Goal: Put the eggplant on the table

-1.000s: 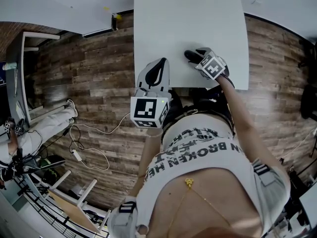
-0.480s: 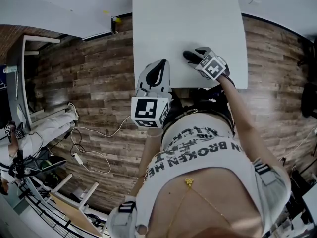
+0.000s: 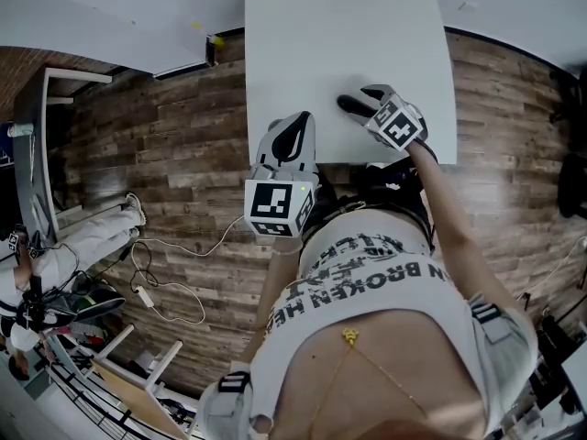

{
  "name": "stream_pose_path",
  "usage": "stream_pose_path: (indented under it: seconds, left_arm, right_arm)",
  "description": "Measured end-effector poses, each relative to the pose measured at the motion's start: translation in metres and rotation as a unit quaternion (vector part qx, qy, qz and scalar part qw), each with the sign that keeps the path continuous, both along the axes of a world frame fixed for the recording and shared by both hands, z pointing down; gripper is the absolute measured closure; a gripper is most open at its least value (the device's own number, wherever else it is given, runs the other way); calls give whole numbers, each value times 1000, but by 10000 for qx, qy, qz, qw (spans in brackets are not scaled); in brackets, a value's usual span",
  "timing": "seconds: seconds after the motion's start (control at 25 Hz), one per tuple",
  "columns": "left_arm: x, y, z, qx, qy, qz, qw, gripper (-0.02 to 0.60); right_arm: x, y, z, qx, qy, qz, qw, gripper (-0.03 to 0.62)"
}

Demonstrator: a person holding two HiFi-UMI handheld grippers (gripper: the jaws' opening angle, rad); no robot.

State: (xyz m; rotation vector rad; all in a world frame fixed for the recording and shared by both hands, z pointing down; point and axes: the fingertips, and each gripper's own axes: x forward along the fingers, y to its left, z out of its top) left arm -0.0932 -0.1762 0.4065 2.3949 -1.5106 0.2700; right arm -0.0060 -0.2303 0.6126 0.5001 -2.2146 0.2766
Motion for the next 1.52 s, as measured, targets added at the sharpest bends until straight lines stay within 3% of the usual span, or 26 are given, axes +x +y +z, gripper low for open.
stream_pose_path:
  seconds: [0.12,0.2,0.52,0.88,1.16,1.52]
  left_arm:
    - [2,1,1,1,-2,19,10000,577]
    - [3,1,1,-9,3,25,10000,577]
    - [9,4,2,-43,12,135,9999,577]
    - [34,3,5,-72,70,403,9991,577]
    - [60,6,10,-197,166,678,9974,577]
    - [78,2,1,-64,226,915,9955,577]
  right_arm:
    - [0,1,-10,124,-29,-86,9999,344]
    - [2,2,-16,260,15,-120,9996,420]
    - [10,9,-30,439,-5,-29,9990,571]
    - [20,21,-64,588,-695,-60,9958,586]
    - [25,34,-114,1041,-1396,-173,9846,586]
    - [30,43,-163,1514,-1829,-156,9713,586]
